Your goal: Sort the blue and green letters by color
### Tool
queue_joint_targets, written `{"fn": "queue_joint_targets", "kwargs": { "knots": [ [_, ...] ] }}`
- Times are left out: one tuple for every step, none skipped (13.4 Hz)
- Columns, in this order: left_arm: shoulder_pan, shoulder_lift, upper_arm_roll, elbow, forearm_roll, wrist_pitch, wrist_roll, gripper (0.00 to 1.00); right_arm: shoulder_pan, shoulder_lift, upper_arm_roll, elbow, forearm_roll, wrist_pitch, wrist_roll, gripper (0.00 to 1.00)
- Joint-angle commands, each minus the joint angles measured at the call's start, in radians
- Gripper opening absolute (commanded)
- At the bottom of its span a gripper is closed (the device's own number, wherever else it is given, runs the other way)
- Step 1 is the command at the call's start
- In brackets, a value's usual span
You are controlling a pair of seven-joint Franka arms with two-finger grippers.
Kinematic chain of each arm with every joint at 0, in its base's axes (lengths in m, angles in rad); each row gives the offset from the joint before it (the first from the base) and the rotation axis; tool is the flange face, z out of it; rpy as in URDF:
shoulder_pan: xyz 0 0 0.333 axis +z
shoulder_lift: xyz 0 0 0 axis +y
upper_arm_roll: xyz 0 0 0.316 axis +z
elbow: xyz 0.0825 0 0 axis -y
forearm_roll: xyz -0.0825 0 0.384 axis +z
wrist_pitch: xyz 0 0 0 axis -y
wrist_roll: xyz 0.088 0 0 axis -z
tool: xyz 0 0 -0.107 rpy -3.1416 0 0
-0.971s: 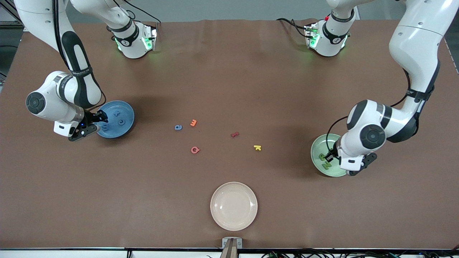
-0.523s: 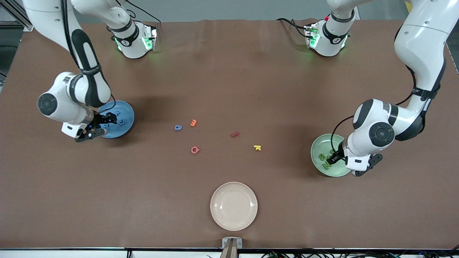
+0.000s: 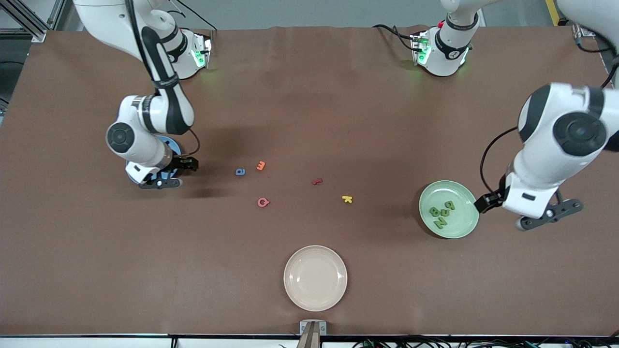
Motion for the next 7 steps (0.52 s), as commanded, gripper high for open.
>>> {"fn": "queue_joint_targets", "kwargs": {
  "knots": [
    [0.006,0.008,-0.043,0.142,-0.035,-0.186,0.087,1.0,0.087,0.011,-0.01,0.029,0.105,0.002,0.076,0.84],
    [0.007,-0.021,-0.054,0.156,-0.037,-0.221,0.109,1.0,0.12,0.031,-0.011,0.041,0.136,0.013,0.105,0.84],
    [0.006,-0.057,-0.056,0.156,-0.04,-0.244,0.141,1.0,0.15,0.048,-0.01,0.044,0.149,0.048,0.132,0.84],
    [0.006,-0.091,-0.059,0.156,-0.064,-0.266,0.179,1.0,0.186,0.067,-0.01,0.042,0.152,0.089,0.168,0.83],
    [0.004,-0.116,-0.056,0.156,-0.099,-0.277,0.211,1.0,0.215,0.079,-0.01,0.042,0.152,0.111,0.217,0.83],
    [0.002,-0.154,-0.042,0.151,-0.124,-0.28,0.245,1.0,0.233,0.084,-0.01,0.042,0.152,0.119,0.25,0.83],
    [-0.02,-0.192,0.005,0.142,-0.148,-0.292,0.283,1.0,0.247,0.088,-0.01,0.044,0.152,0.122,0.264,0.83]
  ]
}}
